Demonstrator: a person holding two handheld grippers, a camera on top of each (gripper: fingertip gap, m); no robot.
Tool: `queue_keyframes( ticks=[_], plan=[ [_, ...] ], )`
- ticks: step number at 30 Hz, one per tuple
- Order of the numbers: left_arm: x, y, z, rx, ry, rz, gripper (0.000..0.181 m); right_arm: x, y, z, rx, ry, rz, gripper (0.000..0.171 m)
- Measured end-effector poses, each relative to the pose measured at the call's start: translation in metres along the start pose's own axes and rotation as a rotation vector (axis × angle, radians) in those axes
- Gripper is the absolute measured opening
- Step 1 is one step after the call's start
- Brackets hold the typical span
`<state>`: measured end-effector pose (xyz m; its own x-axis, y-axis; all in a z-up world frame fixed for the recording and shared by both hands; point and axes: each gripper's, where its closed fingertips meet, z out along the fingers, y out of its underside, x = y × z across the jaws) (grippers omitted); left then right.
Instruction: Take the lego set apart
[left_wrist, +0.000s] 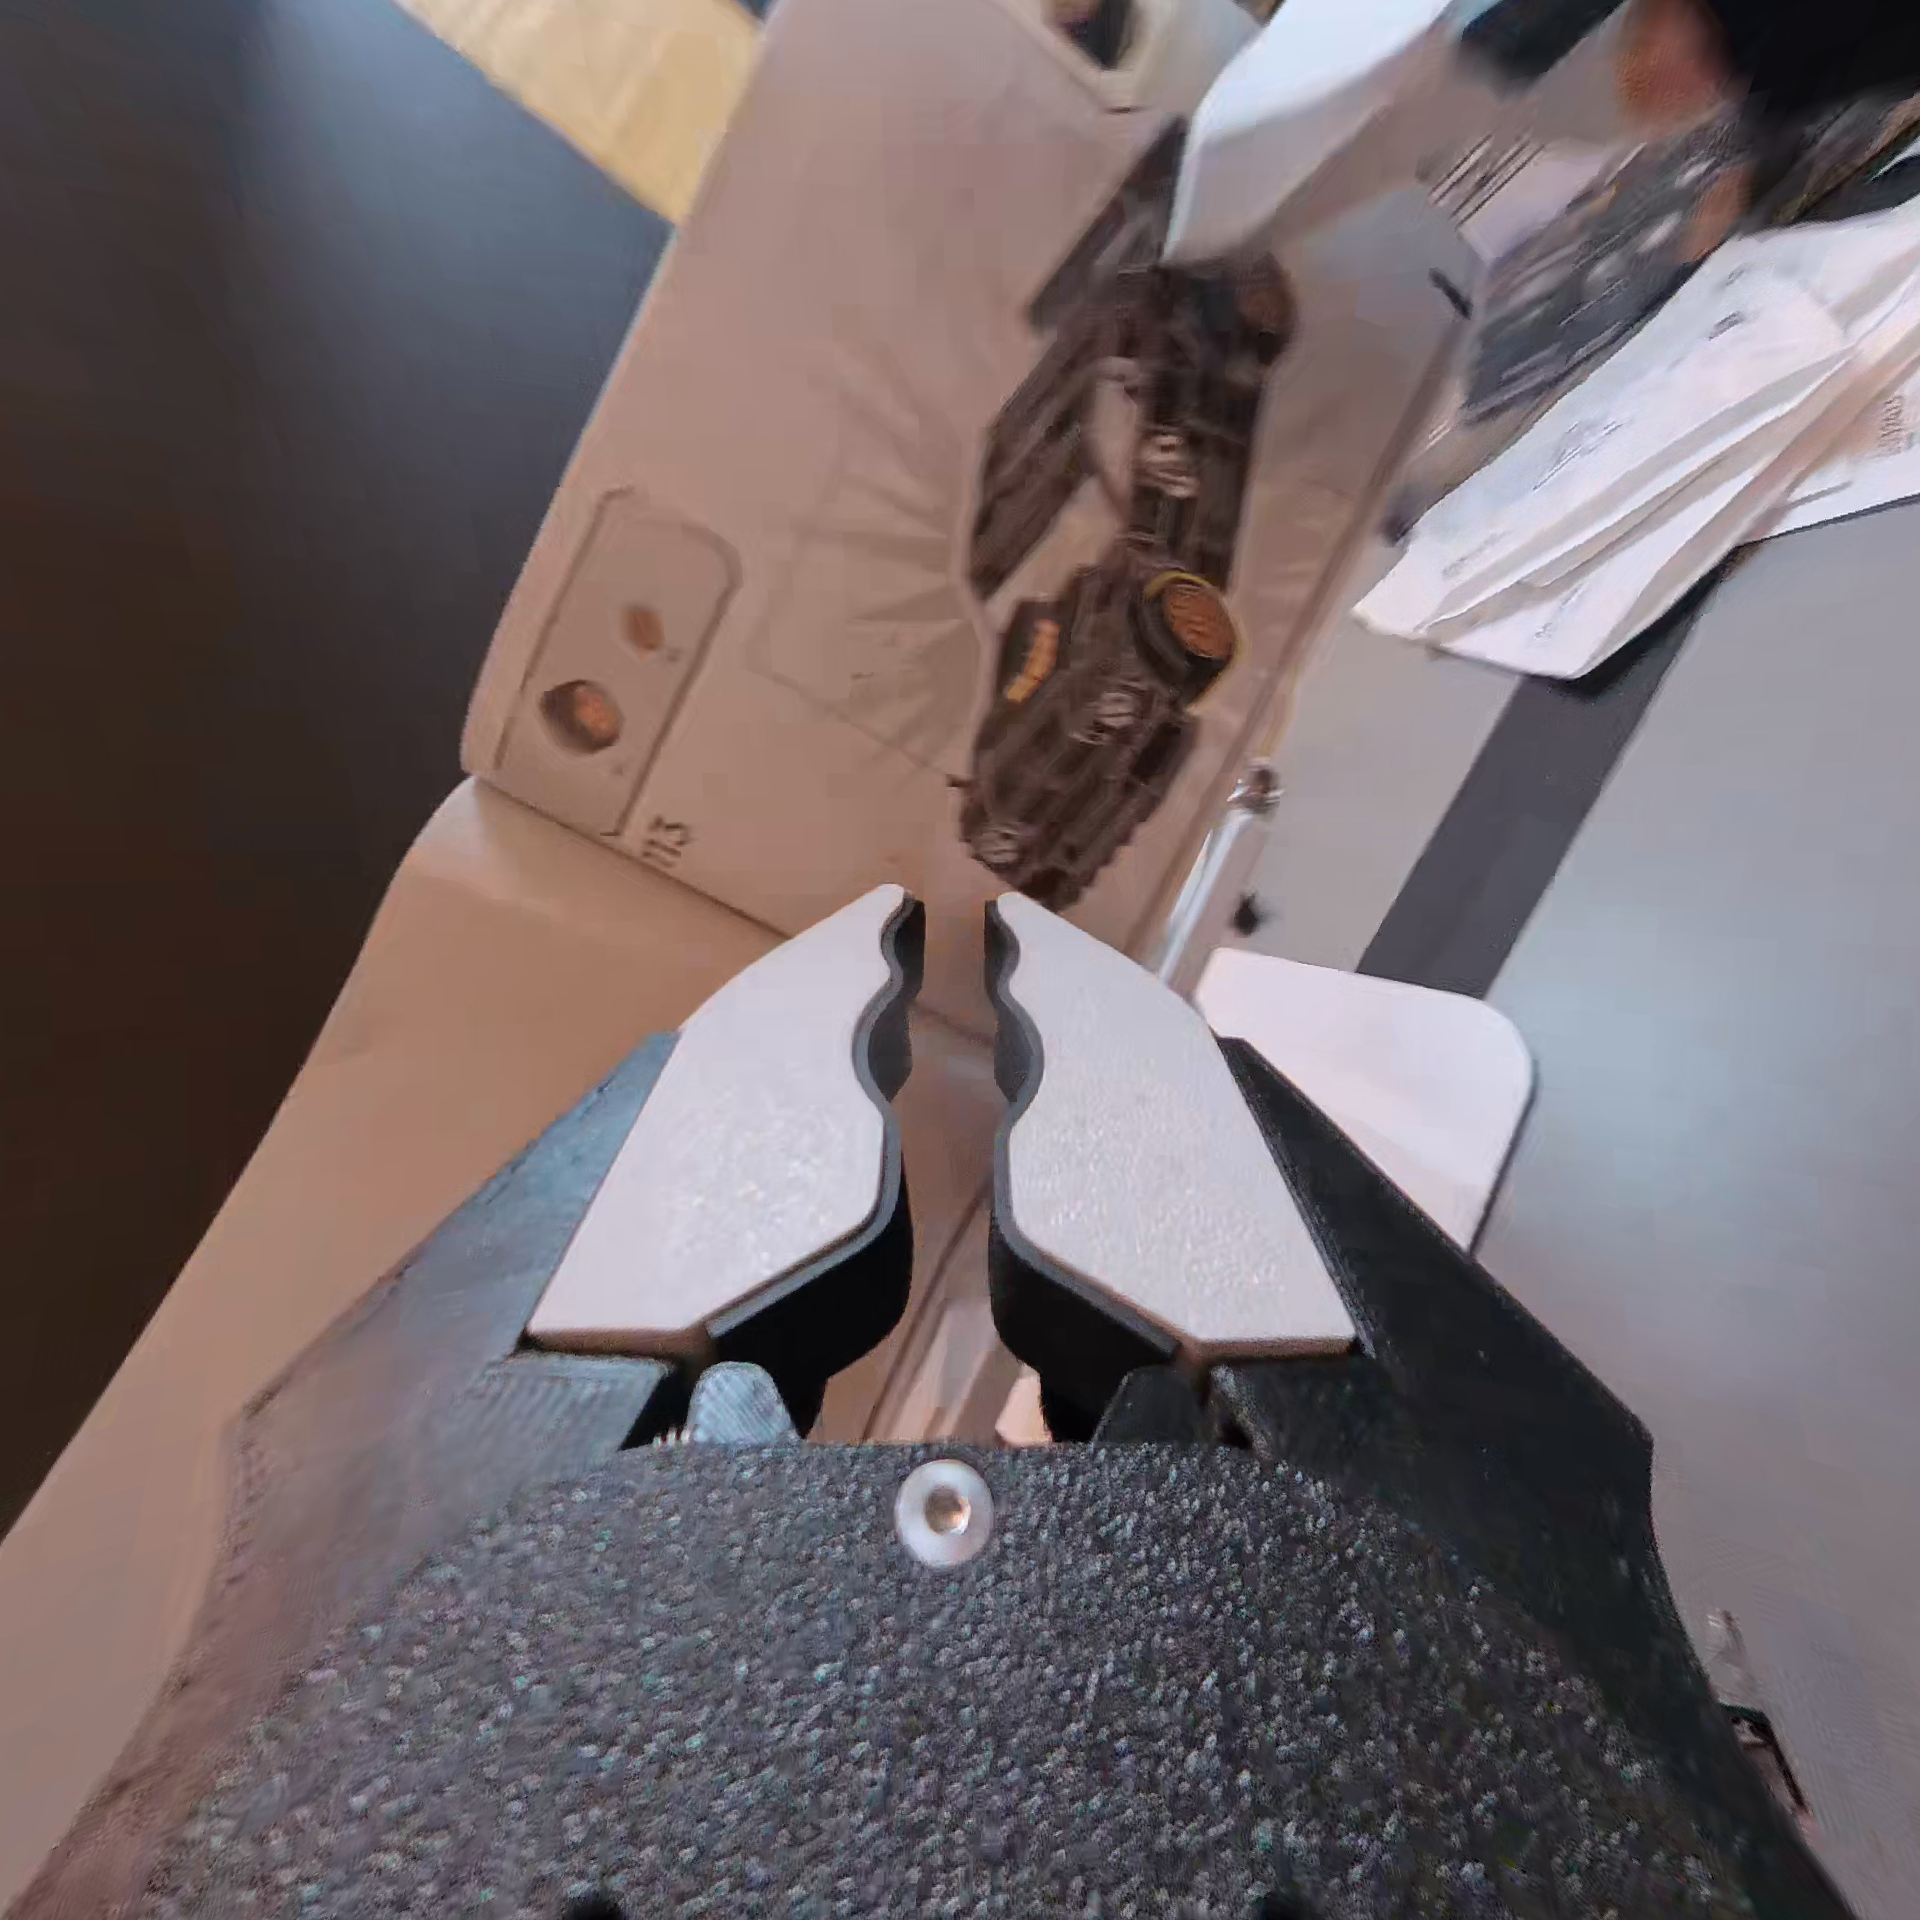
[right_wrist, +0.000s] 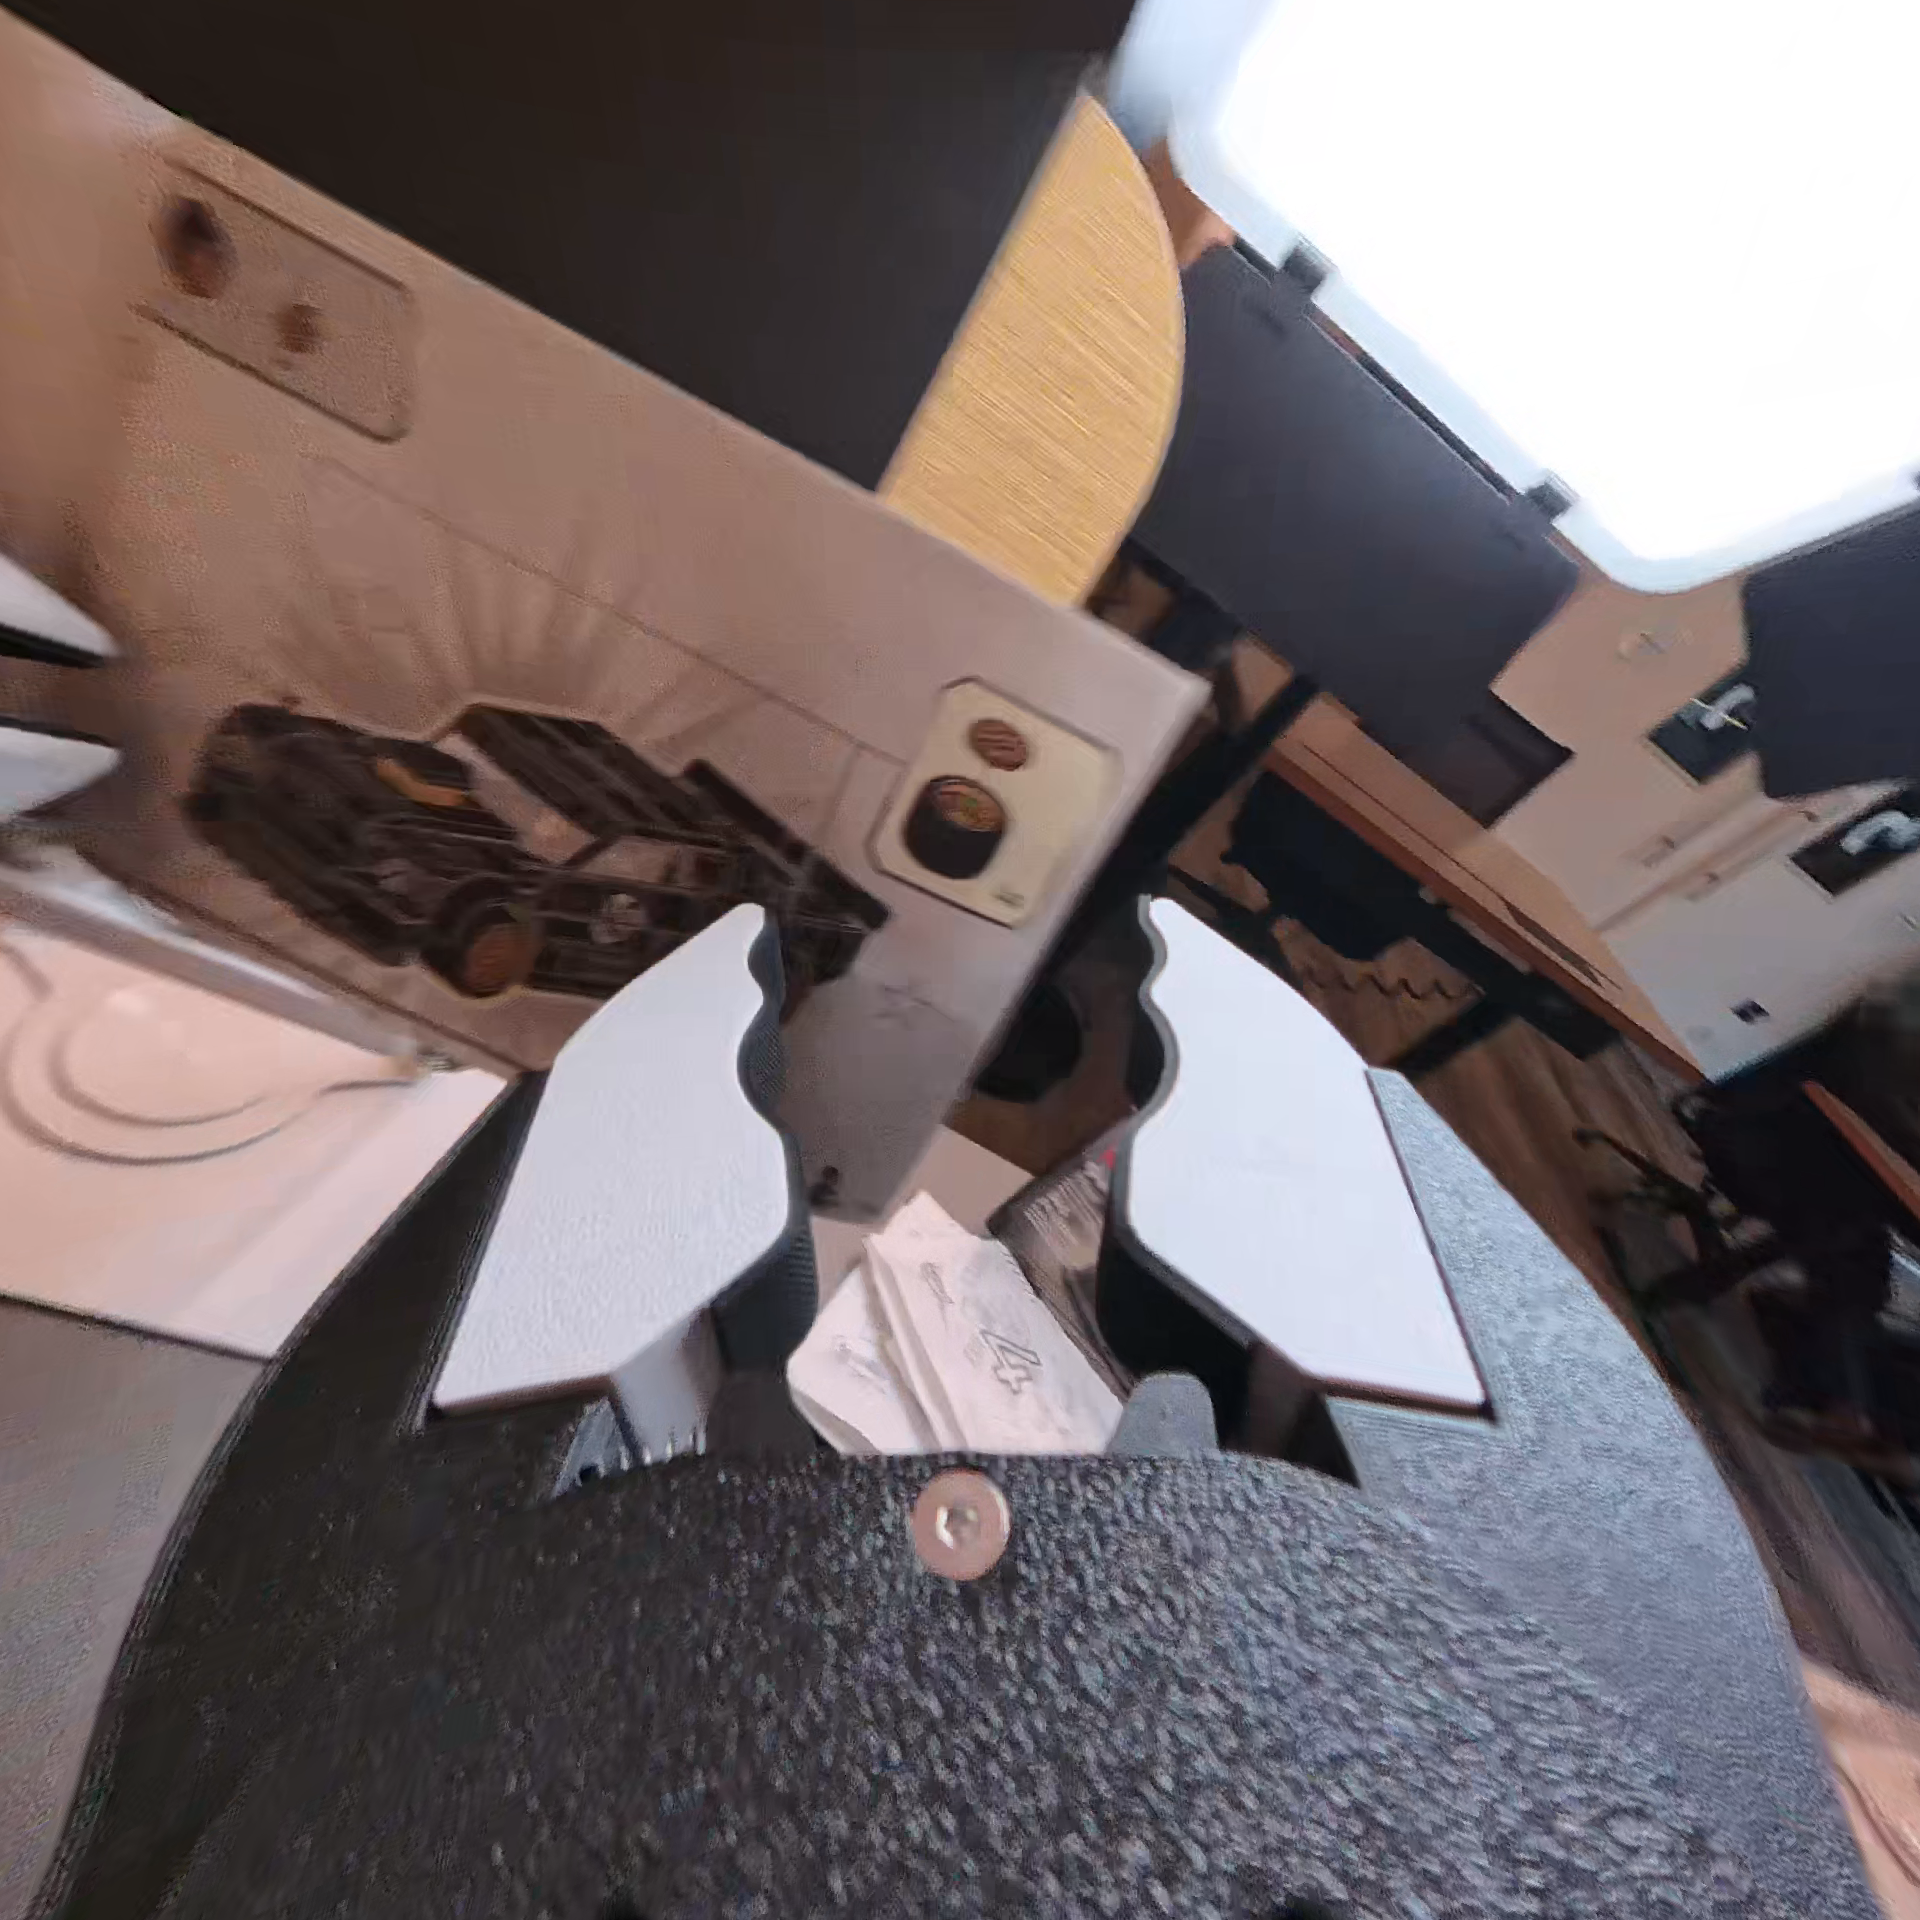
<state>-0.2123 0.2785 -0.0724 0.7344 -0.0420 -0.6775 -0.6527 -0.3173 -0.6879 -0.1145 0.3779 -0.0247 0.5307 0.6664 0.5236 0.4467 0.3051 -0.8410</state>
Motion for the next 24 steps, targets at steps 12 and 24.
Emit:
queue_keyframes(
  ticks=[12, 24],
  plan=[
    [-0.015, 0.000, 0.012, -0.053, 0.020, 0.005, 0.000, -0.158, 0.005, -0.006, 0.118, -0.680, -0.510, 0.030],
    [-0.017, 0.000, 0.014, 0.027, 0.071, -0.087, 0.000, -0.171, 0.012, 0.012, -0.067, -1.060, -0.490, 0.002]
  ],
)
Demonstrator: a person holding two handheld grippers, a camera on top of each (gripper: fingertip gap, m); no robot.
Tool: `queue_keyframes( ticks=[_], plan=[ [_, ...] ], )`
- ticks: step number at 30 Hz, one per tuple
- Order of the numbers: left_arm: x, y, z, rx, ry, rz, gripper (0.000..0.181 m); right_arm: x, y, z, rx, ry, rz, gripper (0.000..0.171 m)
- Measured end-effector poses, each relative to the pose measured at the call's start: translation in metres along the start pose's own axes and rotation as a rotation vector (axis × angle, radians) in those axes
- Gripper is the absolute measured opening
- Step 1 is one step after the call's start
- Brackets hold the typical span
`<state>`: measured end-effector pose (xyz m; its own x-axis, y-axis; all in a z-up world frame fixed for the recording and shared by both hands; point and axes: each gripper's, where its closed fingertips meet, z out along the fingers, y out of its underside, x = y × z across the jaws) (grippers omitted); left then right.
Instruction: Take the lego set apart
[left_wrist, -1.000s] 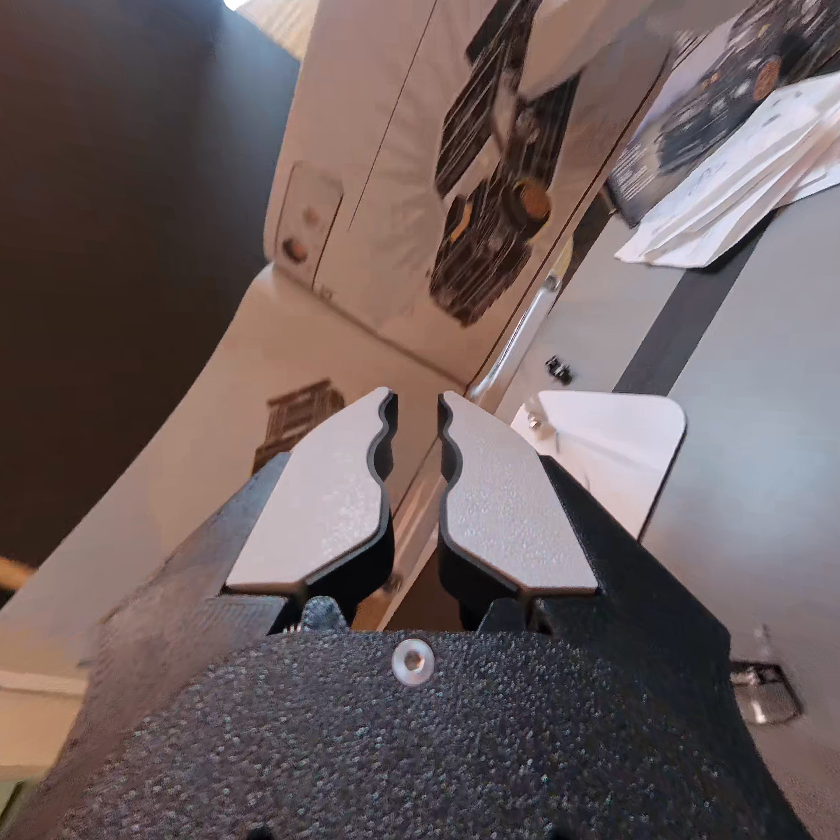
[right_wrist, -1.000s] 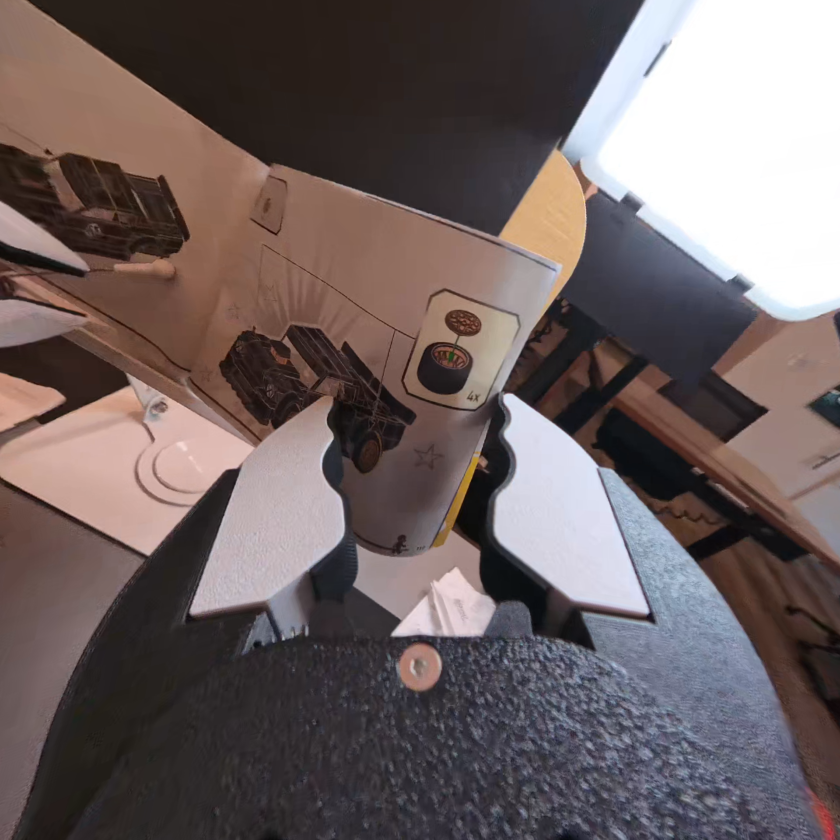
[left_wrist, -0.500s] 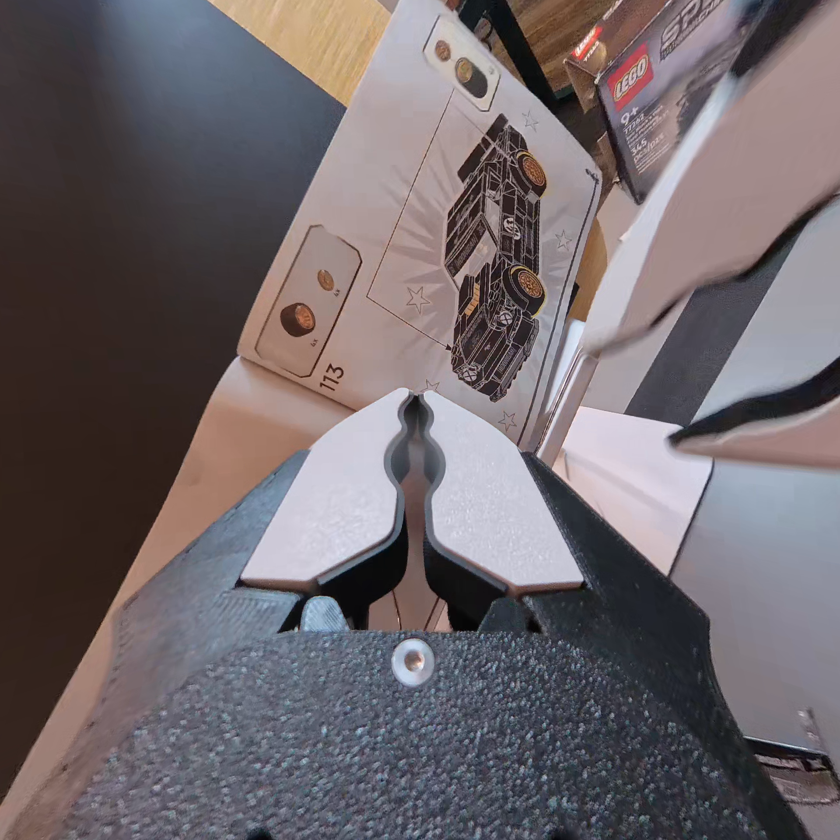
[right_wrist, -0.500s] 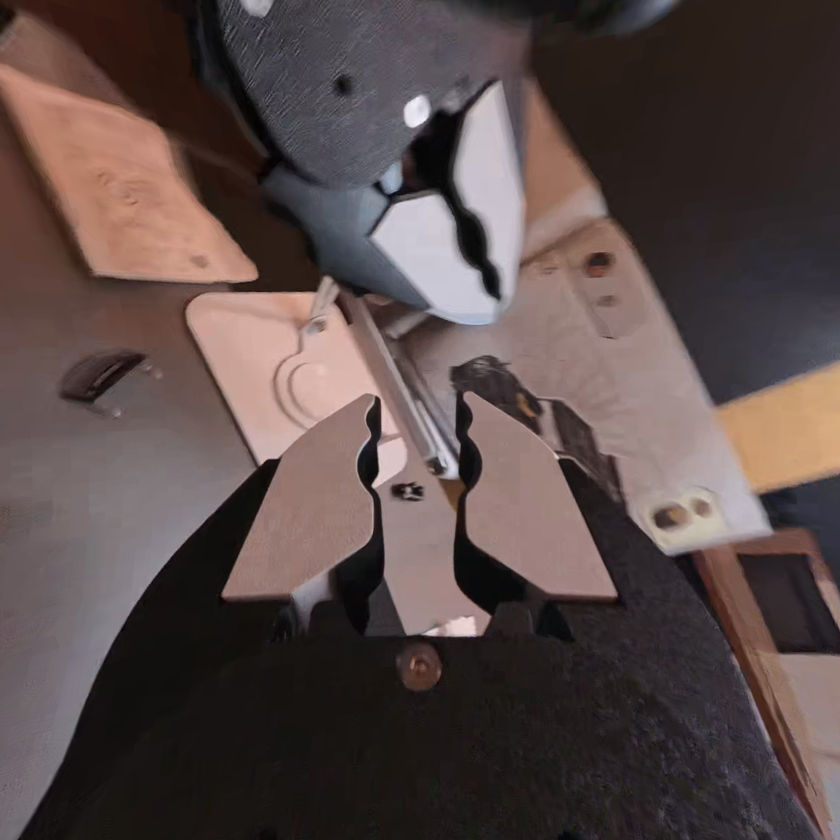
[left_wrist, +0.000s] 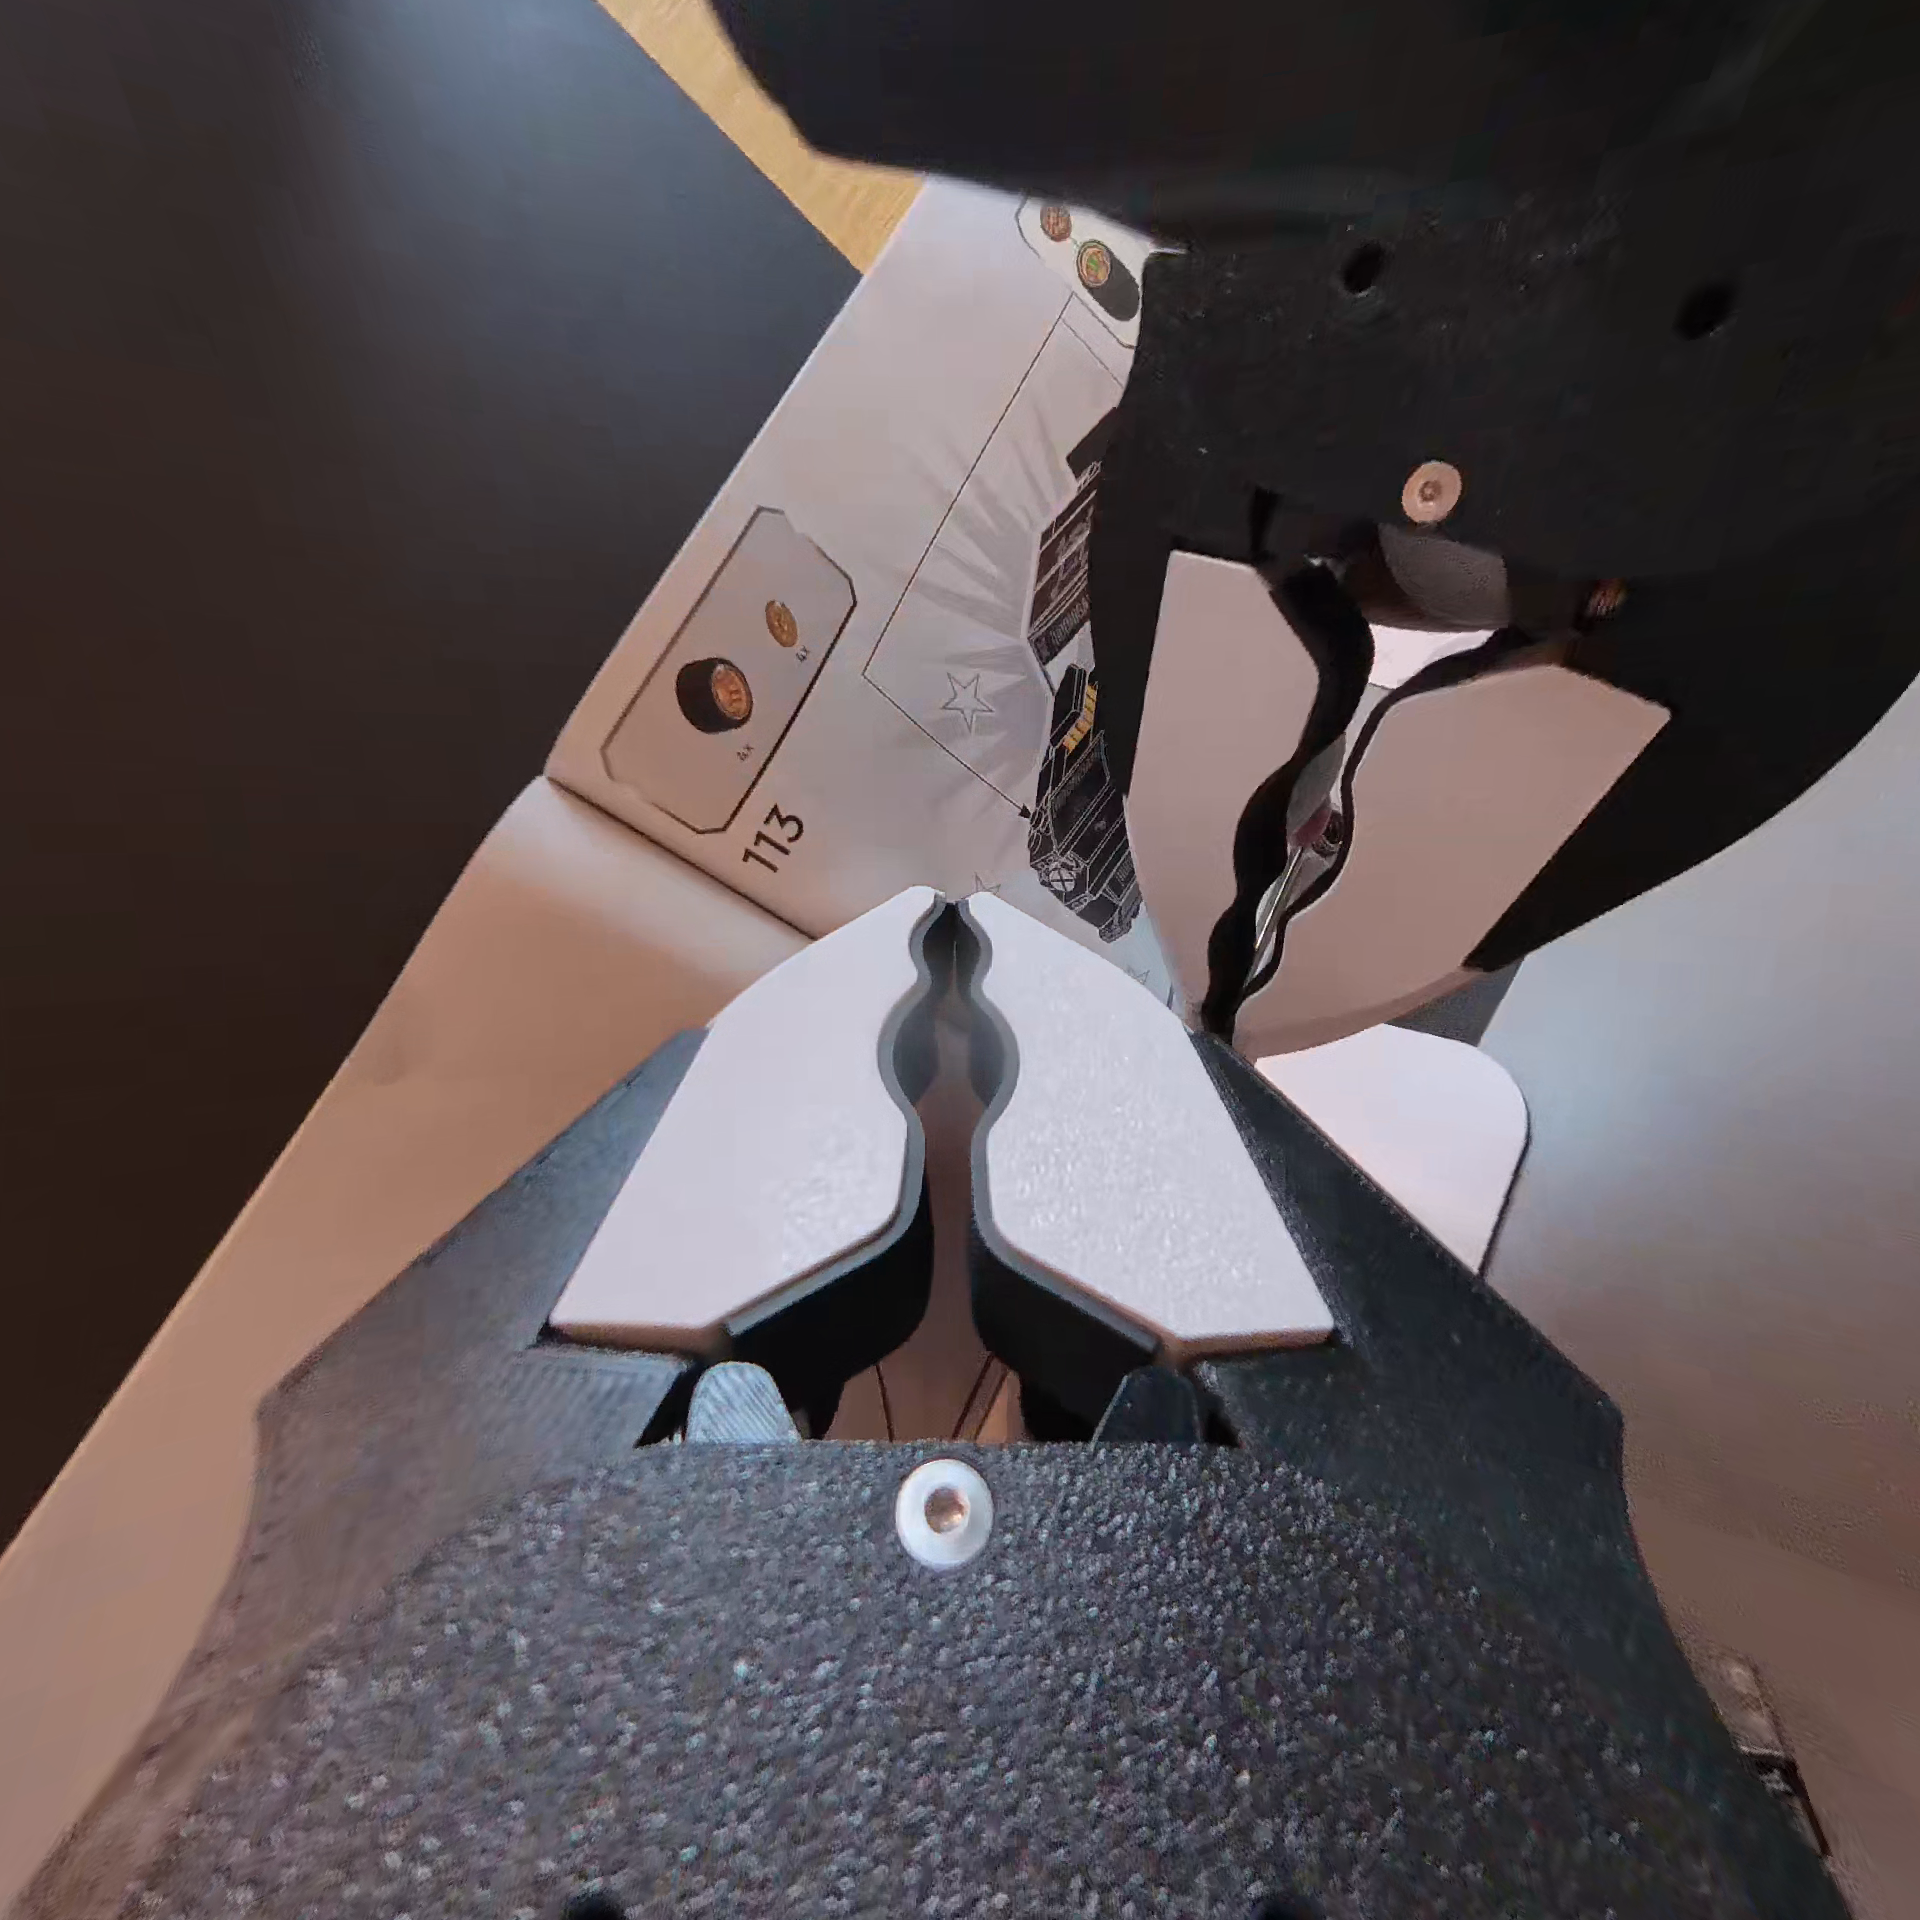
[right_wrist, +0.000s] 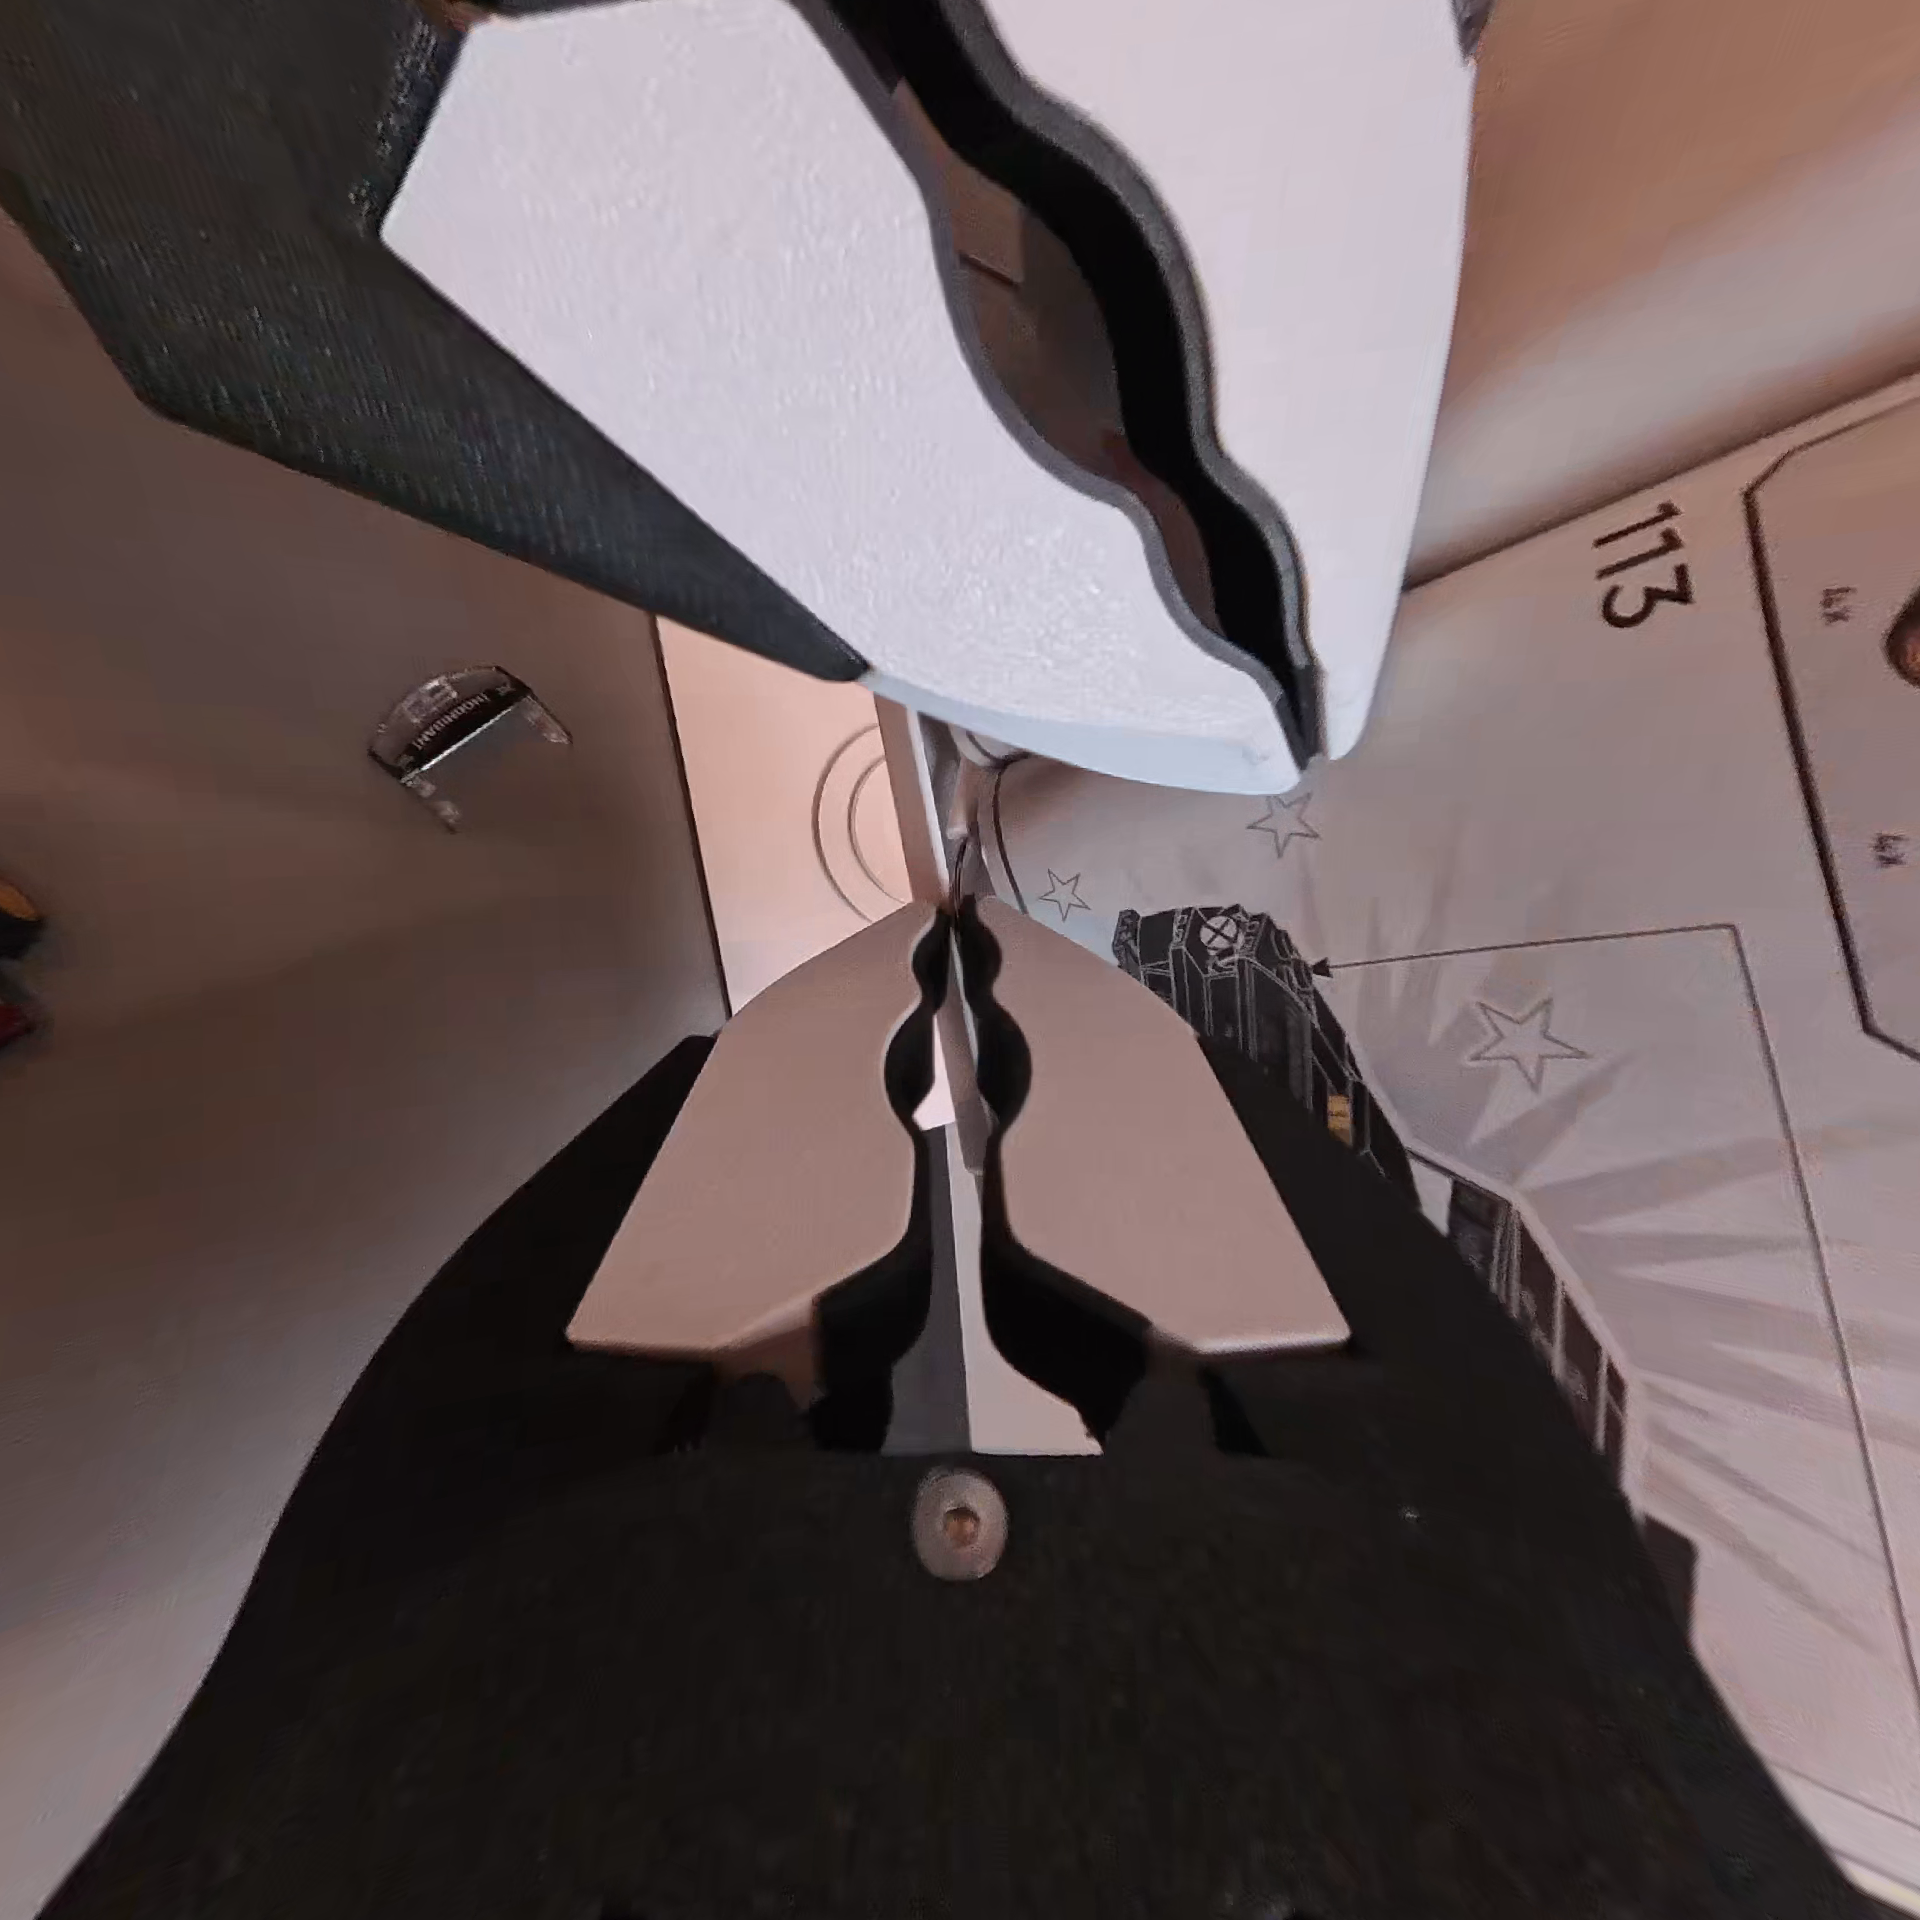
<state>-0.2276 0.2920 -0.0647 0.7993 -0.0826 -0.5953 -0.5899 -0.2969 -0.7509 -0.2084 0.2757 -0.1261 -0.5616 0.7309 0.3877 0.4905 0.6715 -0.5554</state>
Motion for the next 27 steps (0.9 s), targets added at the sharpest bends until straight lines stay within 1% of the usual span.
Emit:
queue_keyframes(
  ticks=[4, 7, 9, 12, 14, 17, 21, 23, 25, 27],
  plan=[
    [0.000, 0.000, 0.001, 0.005, 0.014, -0.016, 0.000, 0.000, 0.000, 0.002, -0.063, 0.003, -0.052, 0.004],
    [0.001, -0.001, 0.000, 0.029, 0.024, -0.011, 0.000, 0.001, 0.000, 0.003, -0.089, -0.003, -0.064, 0.010],
    [0.001, -0.001, -0.001, 0.039, 0.025, 0.000, 0.000, -0.001, 0.000, 0.006, -0.105, -0.037, -0.045, 0.013],
    [0.001, -0.001, -0.001, 0.044, 0.022, 0.032, 0.000, -0.005, 0.001, 0.012, -0.157, -0.073, -0.054, 0.010],
    [0.001, -0.001, 0.000, 0.045, 0.016, 0.048, 0.000, -0.005, 0.001, 0.011, -0.170, -0.111, -0.025, 0.009],
    [0.001, 0.000, 0.000, 0.045, 0.018, 0.061, 0.000, -0.005, 0.000, 0.008, -0.103, -0.164, 0.035, 0.006],
    [0.001, 0.000, 0.001, 0.046, 0.034, 0.031, 0.000, -0.002, -0.004, 0.002, 0.017, -0.171, 0.100, 0.002],
    [-0.003, -0.002, 0.001, 0.047, 0.025, 0.019, 0.000, -0.001, -0.006, -0.003, 0.080, -0.143, 0.086, 0.001],
    [-0.004, -0.002, 0.002, 0.036, 0.061, -0.014, 0.000, -0.004, -0.006, -0.006, 0.128, -0.108, 0.051, 0.001],
    [-0.003, -0.001, 0.003, 0.022, 0.095, -0.015, 0.000, 0.002, -0.010, -0.014, 0.192, -0.069, 0.070, 0.001]
  ],
)
